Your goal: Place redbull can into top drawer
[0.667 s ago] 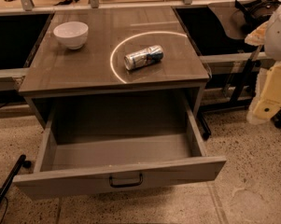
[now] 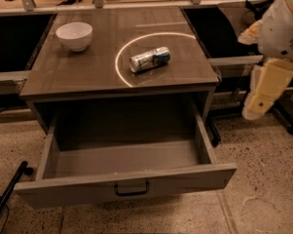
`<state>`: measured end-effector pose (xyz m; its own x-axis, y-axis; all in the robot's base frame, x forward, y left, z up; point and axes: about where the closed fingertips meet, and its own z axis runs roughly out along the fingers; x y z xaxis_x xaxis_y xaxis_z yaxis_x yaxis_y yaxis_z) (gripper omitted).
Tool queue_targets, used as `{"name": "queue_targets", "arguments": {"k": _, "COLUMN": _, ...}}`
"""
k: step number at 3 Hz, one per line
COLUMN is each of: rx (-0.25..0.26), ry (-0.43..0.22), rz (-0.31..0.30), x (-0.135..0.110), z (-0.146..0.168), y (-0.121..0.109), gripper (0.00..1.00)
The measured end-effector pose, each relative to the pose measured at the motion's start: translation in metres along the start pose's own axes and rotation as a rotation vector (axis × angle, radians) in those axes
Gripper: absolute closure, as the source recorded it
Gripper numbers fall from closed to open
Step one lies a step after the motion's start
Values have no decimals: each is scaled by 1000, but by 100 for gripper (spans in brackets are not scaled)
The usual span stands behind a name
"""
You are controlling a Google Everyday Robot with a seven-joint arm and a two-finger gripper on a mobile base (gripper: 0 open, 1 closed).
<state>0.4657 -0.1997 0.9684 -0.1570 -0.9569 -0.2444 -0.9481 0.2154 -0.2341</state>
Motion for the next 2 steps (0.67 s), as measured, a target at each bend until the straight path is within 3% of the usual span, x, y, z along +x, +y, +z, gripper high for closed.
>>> {"name": "queue_targets", "arguments": {"k": 1, "rx": -50, "ry": -93, "rz": -78, "x": -31, "z": 34, "y": -31, "gripper": 0}}
{"name": "queue_targets", "arguments": {"k": 2, "rx": -103, "ry": -210, "rz": -106, "x": -58, "z": 78, "y": -69, "gripper": 0}}
